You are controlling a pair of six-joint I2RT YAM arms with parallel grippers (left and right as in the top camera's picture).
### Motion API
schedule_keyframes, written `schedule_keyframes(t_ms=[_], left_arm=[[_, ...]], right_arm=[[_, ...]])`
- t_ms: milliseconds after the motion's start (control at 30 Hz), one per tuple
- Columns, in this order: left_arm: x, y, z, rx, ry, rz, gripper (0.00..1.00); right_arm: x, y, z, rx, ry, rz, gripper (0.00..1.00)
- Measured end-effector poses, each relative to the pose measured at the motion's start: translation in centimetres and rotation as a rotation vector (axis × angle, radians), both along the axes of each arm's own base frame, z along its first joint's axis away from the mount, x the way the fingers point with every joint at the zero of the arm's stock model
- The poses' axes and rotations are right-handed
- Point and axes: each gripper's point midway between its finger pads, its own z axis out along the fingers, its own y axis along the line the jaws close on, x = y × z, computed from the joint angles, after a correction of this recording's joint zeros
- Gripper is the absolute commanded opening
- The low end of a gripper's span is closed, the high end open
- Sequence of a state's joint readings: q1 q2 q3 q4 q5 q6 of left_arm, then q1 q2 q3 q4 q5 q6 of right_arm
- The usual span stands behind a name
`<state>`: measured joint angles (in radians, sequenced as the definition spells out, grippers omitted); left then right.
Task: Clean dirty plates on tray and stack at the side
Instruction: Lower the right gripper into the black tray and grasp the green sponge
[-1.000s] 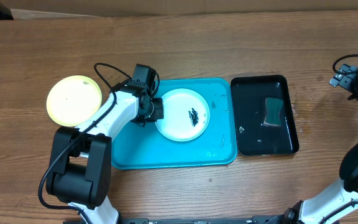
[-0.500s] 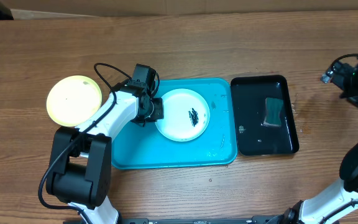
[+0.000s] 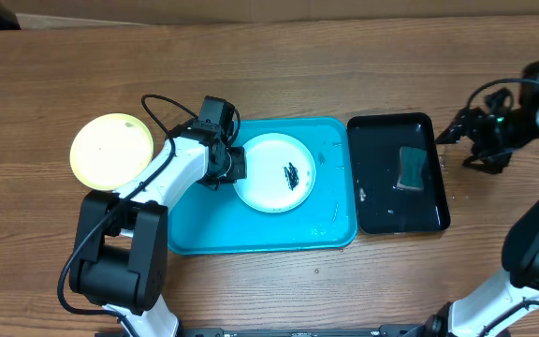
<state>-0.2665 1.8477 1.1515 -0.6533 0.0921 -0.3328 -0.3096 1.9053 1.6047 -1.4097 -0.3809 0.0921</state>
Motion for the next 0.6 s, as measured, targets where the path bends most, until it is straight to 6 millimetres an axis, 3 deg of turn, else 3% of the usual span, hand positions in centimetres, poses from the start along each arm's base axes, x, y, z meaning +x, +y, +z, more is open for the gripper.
schedule_keyframes(t_ms=[200, 367, 600], left_arm=[[0.0, 0.0, 0.0, 0.000, -0.001, 0.000, 0.04], [0.1, 0.0, 0.0, -0.001, -0.003, 0.000, 0.04], [0.1, 0.0, 0.0, -0.001, -0.003, 0.000, 0.04]], right_arm=[[-0.7, 2.8, -0.9, -0.103, 0.050, 0.133, 0.73], [-1.1, 4.8, -3.4, -0.220, 0.079, 0.201, 0.73], [0.8, 5.0, -6.6, -0.409, -0.008, 0.246, 0.73]])
